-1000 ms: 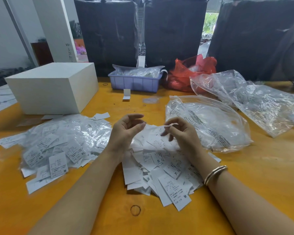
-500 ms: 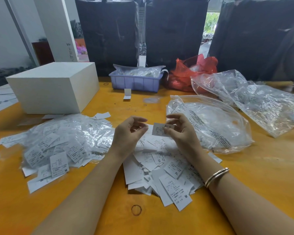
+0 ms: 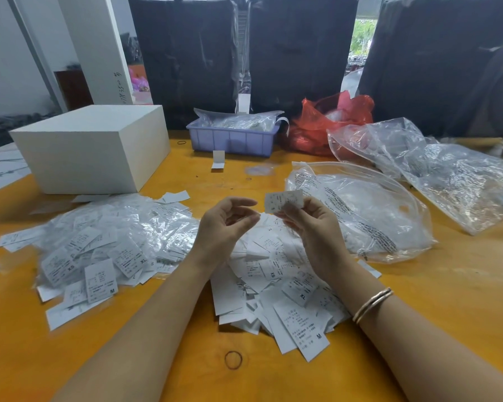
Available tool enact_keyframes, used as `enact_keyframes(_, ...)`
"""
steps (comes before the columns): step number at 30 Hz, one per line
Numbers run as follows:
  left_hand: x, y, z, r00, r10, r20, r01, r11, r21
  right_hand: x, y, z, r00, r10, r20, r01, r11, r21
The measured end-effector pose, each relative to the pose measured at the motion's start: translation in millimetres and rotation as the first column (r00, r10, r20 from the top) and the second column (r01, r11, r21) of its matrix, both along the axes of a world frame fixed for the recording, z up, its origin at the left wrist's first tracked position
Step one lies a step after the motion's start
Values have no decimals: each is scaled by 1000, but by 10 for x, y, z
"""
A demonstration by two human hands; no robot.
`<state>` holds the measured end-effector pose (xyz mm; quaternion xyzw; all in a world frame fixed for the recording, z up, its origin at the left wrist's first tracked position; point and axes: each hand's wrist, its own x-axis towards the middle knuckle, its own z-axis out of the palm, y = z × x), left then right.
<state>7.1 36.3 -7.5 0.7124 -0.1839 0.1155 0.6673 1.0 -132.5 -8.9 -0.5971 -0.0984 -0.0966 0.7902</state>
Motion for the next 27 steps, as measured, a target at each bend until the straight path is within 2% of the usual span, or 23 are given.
enact_keyframes(5, -5, -4, 10, 1000, 4, -1, -4, 1000, -15, -32, 37, 23, 1000, -1, -20, 0, 998, -59)
enact_keyframes(11, -2, 13, 21, 999, 40, -19, -41, 997, -64, -59, 29, 17, 1000, 0, 31, 6, 979, -204)
enact_keyframes(18, 2, 23, 26, 999, 40, -1, -40, 998, -43, -58, -27, 27, 998, -43, 53, 60, 927, -371)
enact_keyframes(21, 2, 18, 19, 1000, 21, -4, -21, 1000, -20, -59, -46, 21, 993, -52, 106, 98, 862, -498)
enact_keyframes(27, -6, 22, -7, 999, -50, -12, 51, 992, 113, -48, -61, -17, 959, 17, 283, 210, 628, -750)
